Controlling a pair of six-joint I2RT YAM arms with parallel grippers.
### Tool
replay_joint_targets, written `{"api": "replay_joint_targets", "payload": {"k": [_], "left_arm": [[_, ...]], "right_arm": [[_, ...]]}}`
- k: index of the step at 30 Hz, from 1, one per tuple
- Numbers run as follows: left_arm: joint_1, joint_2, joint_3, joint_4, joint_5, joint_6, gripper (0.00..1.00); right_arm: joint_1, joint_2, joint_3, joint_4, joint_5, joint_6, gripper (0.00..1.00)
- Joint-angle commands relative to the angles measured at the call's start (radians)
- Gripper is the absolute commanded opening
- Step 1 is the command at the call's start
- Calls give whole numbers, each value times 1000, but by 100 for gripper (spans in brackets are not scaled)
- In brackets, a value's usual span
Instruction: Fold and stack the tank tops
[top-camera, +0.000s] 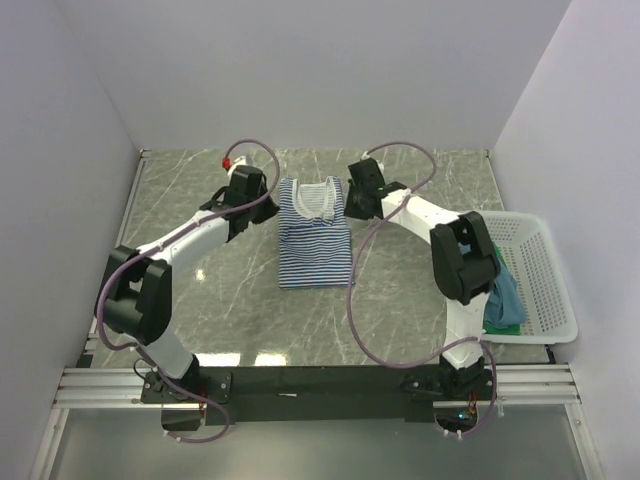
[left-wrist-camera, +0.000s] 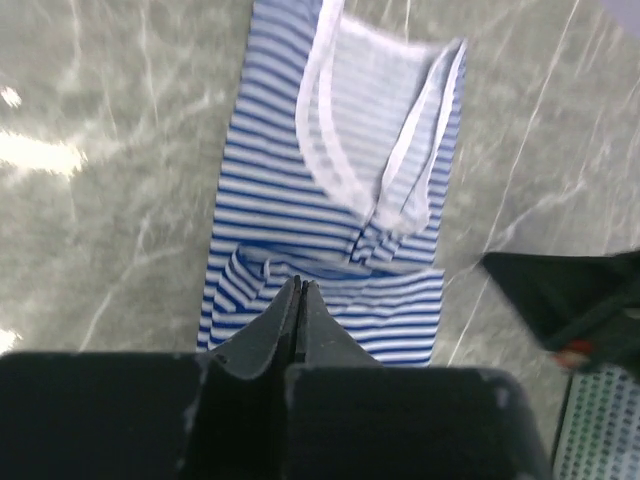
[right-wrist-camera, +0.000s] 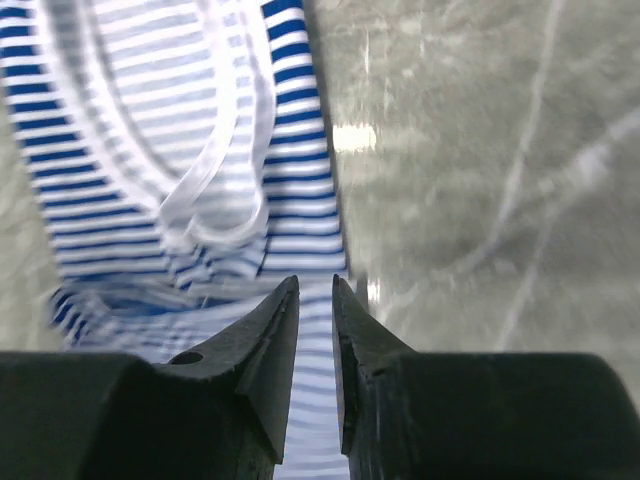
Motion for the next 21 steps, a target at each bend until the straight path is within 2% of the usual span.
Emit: {"api": "replay_joint_targets", "payload": {"k": [1, 10, 15, 21], "left_arm": [[-35, -6, -74, 20, 32, -19, 1], [-51, 109, -62, 63, 84, -13, 0], [-48, 190, -6, 62, 76, -5, 1], [-5, 262, 63, 60, 50, -5, 1]], "right_arm": [[10, -166, -63, 19, 23, 24, 27], [169, -367, -397, 108, 1, 98, 27], [229, -388, -538, 172, -10, 141, 27], [231, -378, -650, 224, -27, 163, 27]]}}
